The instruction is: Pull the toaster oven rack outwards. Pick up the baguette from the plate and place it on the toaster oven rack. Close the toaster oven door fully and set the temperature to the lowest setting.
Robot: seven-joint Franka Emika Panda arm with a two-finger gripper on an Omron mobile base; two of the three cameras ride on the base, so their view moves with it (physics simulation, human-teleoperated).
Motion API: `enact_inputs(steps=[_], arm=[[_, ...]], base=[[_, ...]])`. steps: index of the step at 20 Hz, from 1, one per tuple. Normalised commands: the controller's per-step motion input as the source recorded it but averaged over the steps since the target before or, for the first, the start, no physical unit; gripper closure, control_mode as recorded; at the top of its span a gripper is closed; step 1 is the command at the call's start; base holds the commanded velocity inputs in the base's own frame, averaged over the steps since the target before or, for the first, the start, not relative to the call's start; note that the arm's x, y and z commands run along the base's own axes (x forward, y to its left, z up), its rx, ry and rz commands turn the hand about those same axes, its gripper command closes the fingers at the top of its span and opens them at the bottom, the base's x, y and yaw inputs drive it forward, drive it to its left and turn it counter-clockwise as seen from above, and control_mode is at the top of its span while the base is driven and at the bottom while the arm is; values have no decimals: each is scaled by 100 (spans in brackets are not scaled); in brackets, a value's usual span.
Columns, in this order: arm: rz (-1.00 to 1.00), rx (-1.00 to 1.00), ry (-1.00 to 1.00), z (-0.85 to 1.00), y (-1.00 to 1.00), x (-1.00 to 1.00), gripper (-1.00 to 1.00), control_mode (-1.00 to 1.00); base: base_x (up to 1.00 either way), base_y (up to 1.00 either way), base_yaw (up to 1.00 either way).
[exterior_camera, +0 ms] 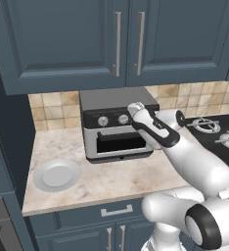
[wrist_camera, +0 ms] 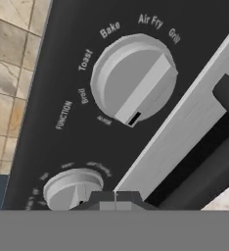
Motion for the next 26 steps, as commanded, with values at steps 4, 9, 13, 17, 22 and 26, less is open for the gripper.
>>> enact_inputs(steps=[4, 9, 13, 17, 22, 26], arm=[[0, 0, 0, -6, 2, 13, 100, -100], [0, 0, 0, -5, 5, 15, 100, -100], [0, 0, 0, -1, 10, 14, 100, -100], [0, 0, 0, -1, 13, 13, 100, -100], [0, 0, 0, -3, 9, 12, 100, -100], [0, 0, 0, -1, 11, 15, 100, -100]], base=[[0, 0, 0], [0, 0, 0], [0, 0, 0], [0, 0, 0], [0, 0, 0], [0, 0, 0]])
